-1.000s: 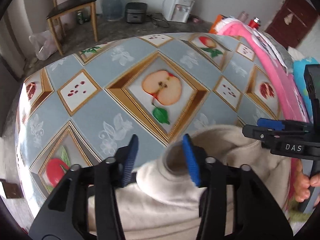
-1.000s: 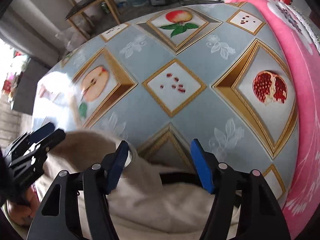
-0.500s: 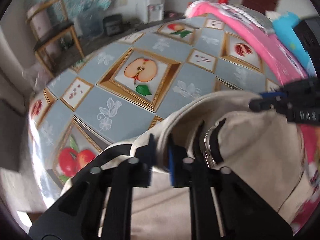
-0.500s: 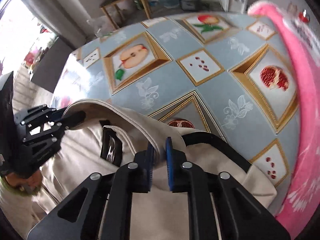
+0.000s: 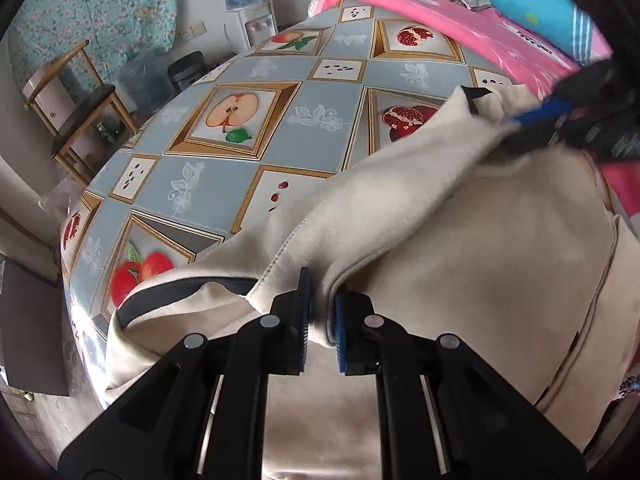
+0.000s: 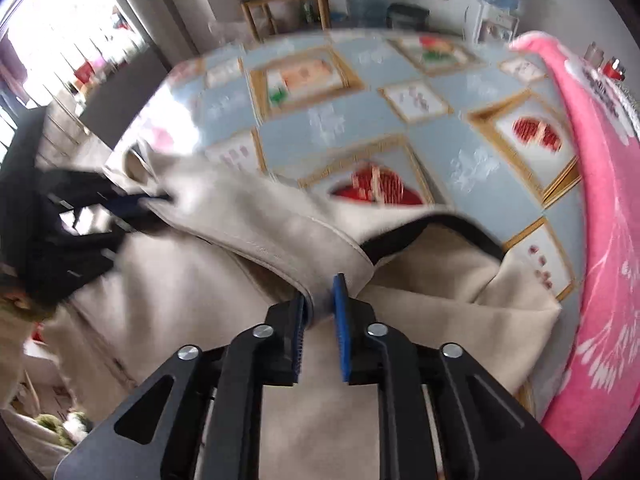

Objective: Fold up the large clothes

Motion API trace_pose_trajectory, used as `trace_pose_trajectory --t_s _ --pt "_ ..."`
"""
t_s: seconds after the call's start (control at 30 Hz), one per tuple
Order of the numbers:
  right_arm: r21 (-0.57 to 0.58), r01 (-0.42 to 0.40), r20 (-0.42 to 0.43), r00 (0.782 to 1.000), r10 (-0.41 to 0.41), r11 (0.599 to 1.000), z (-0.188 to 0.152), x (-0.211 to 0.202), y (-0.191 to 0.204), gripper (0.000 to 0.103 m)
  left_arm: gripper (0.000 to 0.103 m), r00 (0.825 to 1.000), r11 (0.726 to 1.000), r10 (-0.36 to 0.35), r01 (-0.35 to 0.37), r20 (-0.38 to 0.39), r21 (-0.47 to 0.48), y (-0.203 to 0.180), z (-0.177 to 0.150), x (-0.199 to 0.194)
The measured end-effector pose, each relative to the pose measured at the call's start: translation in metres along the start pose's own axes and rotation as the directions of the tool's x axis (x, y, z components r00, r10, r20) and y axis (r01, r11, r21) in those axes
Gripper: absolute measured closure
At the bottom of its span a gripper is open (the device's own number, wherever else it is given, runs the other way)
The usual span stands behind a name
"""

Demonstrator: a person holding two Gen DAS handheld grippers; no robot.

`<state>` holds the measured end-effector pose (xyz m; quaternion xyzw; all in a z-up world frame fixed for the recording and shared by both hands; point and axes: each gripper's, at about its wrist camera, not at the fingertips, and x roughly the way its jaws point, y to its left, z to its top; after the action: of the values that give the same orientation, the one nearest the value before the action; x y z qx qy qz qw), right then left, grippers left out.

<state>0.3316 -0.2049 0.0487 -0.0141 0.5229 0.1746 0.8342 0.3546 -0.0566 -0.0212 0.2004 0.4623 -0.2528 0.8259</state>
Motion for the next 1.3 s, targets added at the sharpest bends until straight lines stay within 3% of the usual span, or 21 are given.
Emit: trace_pose_trajectory --t_s 0.07,0.2,0.33,0.47,0.5,0.67,0.77,0.83,0.93,1.0,1.1,1.13,1.3 --pt "-0.026 -0.056 0.077 0.995 0.058 0.998 0.009 -0.023 0.005 0.076 0.091 1.0 1.0 -0.009 0.009 0.004 0.001 0.001 -0.001 -0.002" --pt "-0.001 -0.227 0.175 0.959 0.223 0.974 0.036 -0.04 0.009 0.075 0.091 1.0 1.0 -0.006 0.006 0.0 0.022 -0.001 -0.002 -0.003" --pt "0.031 -0.26 0.097 0.962 0.255 0.965 0.05 0.01 0.023 0.082 0.087 1.0 1.0 -0.012 0.012 -0.009 0.023 -0.002 -0.004 -0.005" --pt "0.068 -0.232 -0.092 0.967 0.238 0.97 0.032 0.085 0.034 0.086 0.062 1.0 1.0 -0.013 0.013 0.002 -0.002 0.004 -0.011 -0.021" --pt "0.087 -0.229 -0.13 0.962 0.239 0.97 0.023 0.101 0.034 0.087 0.061 0.999 0.999 -0.033 0.034 0.014 -0.02 0.008 -0.015 -0.029" --pt "0.122 -0.288 -0.069 0.952 0.297 0.95 0.025 0.082 0.033 0.088 0.058 0.981 0.968 -0.176 0.187 0.075 -0.167 0.039 -0.025 -0.057" --pt "0.139 -0.282 -0.033 0.957 0.289 0.949 0.023 0.067 0.03 0.086 0.055 0.964 0.916 -0.247 0.267 0.103 -0.299 0.058 -0.022 -0.055" --pt "0.208 -0.292 0.001 0.954 0.299 0.933 0.02 0.055 0.014 0.083 0.05 0.94 0.831 -0.316 0.338 0.127 -0.441 0.079 -0.02 -0.042" --pt "0.318 -0.321 0.082 0.947 0.312 0.892 0.01 0.032 -0.021 0.061 0.049 0.9 0.686 -0.405 0.417 0.164 -0.596 0.104 -0.023 -0.018" --pt "0.416 -0.362 0.127 0.932 0.341 0.834 0.002 0.026 -0.045 0.049 0.049 0.879 0.624 -0.449 0.437 0.16 -0.648 0.113 -0.023 0.002" --pt "0.559 -0.409 0.14 0.904 0.404 0.721 -0.011 0.036 -0.077 0.047 0.049 0.868 0.575 -0.477 0.427 0.138 -0.698 0.119 -0.023 0.025" --pt "0.586 -0.396 0.118 0.905 0.409 0.707 -0.015 0.042 -0.082 0.047 0.051 0.864 0.561 -0.484 0.428 0.139 -0.709 0.119 -0.024 0.03" --pt "0.625 -0.325 0.015 0.914 0.405 0.71 -0.022 0.065 -0.081 0.048 0.065 0.842 0.553 -0.513 0.472 0.166 -0.687 0.111 -0.021 0.029"
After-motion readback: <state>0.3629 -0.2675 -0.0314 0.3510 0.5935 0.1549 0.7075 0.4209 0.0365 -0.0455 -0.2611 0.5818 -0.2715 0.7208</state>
